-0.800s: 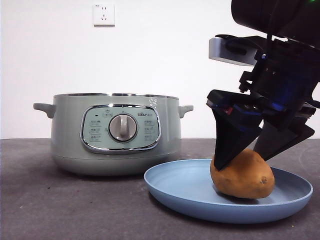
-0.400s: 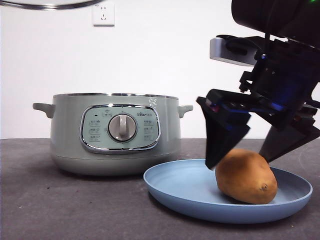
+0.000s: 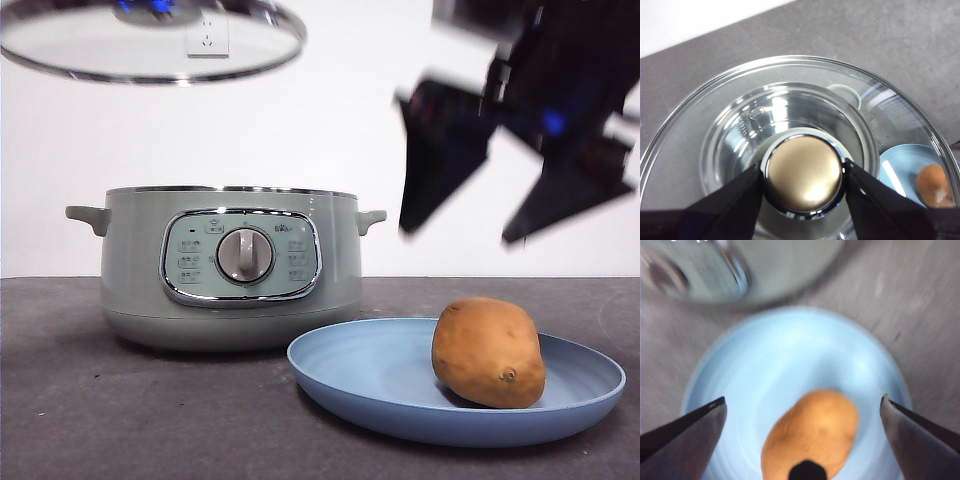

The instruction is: Take the potato out from the steamer,put the potato on the plate,close the lid

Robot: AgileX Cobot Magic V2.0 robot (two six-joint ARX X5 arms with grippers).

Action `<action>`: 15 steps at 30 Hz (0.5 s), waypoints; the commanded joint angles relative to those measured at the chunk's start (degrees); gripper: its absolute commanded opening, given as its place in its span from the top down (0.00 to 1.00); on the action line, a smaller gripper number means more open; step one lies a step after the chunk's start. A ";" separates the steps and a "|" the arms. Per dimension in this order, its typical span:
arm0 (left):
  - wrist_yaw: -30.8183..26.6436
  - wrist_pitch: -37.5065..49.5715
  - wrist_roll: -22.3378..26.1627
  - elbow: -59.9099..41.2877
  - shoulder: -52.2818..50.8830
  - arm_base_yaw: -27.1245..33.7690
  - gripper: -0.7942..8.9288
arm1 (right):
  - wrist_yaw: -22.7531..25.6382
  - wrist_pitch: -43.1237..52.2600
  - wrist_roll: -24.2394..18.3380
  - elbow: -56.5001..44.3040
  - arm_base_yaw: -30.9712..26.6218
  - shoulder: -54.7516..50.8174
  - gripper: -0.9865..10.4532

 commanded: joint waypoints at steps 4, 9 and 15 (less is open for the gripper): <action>0.55 7.06 2.14 0.31 5.40 -0.83 0.93 | 3.56 -4.85 0.50 2.51 -0.02 -10.32 0.47; 0.55 10.84 2.14 0.31 9.88 -1.18 0.93 | 3.56 -7.89 0.52 4.31 -0.02 -19.65 0.47; 0.57 14.58 2.14 0.31 15.02 -1.25 0.93 | 3.61 -10.23 0.55 6.75 -0.02 -30.14 0.47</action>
